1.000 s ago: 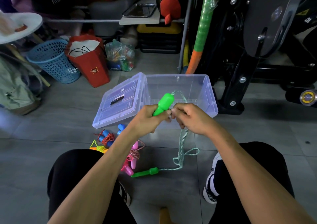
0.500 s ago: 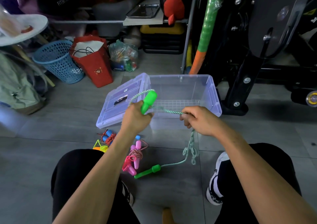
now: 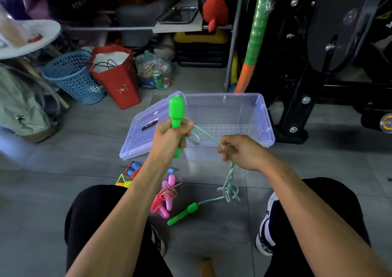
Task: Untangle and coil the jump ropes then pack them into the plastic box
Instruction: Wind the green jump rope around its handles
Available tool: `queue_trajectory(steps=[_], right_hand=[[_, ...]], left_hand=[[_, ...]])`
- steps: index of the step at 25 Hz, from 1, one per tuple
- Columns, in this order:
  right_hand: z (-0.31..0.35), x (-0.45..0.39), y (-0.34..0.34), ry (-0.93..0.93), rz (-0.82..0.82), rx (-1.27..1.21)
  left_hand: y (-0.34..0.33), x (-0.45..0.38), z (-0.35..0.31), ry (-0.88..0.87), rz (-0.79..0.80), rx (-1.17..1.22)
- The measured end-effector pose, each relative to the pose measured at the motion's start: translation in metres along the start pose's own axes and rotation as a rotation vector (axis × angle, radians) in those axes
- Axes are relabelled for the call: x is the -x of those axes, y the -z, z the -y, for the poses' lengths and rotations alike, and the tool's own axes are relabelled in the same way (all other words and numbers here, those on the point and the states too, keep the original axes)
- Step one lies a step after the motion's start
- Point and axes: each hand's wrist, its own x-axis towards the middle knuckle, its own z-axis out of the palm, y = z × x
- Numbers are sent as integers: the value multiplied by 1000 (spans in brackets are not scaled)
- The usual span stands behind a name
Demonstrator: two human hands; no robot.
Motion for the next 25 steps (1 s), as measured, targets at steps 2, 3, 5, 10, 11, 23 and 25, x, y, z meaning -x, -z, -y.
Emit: queue_trajectory(steps=[2,3,5,10,11,23,25], right_hand=[[-4,-2,0,-6,5,90],[-4,-3,-2,10,-5,113],[0,-5,-5,61,-49,74],[12,-6,-7,162,-83,15],[13,-5,-9,170,-85,9],[11,-1,-4,-2,-109,-166],[15,1,-1,-26,-96,-244]], left_hand=[[6,0,-4,-12,88,-20],[8,-1,-2,6,126,-140],[9,-2,6,33,148,-526],[-7,11,1,62,284,-503],[-8,10,2,20,286,-515],[9,-7,6,209,82,-569],[3,-6,11,208,115,-503]])
